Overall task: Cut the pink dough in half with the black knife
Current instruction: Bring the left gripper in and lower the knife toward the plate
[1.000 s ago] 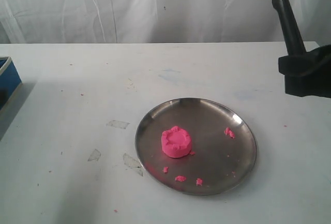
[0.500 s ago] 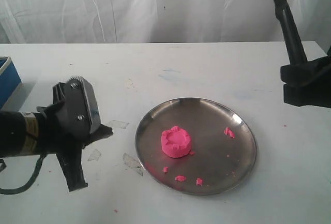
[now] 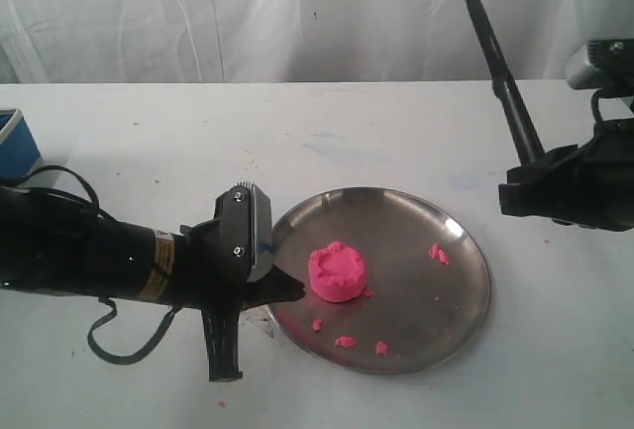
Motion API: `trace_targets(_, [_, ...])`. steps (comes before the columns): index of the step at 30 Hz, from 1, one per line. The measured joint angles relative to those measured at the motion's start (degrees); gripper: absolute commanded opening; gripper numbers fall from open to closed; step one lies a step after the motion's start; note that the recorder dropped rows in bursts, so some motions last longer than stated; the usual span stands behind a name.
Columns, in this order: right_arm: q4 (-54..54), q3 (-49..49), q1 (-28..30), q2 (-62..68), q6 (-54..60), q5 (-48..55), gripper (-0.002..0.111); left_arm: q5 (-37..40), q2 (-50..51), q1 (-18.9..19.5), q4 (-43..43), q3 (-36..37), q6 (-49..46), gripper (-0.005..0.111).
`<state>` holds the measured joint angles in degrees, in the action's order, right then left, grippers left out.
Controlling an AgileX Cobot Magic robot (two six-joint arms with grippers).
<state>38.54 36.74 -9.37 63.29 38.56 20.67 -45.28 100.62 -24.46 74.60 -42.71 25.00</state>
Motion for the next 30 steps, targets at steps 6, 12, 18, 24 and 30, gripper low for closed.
trace_targets(6, [0.07, 0.0, 0.0, 2.17, 0.0, -0.21, 0.0, 5.39, 1.08, -0.1, -1.39, -3.9, 10.54, 0.0])
trace_targets(12, [2.0, 0.0, -0.56, 4.1, 0.12, 0.57, 0.0, 11.37, -0.1, -0.1, 10.95, -8.37, 37.43, 0.0])
trace_targets(18, [2.32, 2.41, -4.01, 5.57, 3.75, 6.39, 0.0, 11.22, -3.69, -0.1, 23.59, -10.46, 55.2, 0.0])
trace_targets(24, [0.32, 3.55, -8.09, 9.53, 4.46, 9.61, 0.0, 17.44, -9.13, -0.1, 24.65, -10.46, 58.1, 0.0])
trace_targets(30, [-9.97, 7.45, -12.44, 14.26, -1.56, 15.17, 0.0, 42.97, -12.05, -0.1, 25.41, -9.55, 57.04, 0.0])
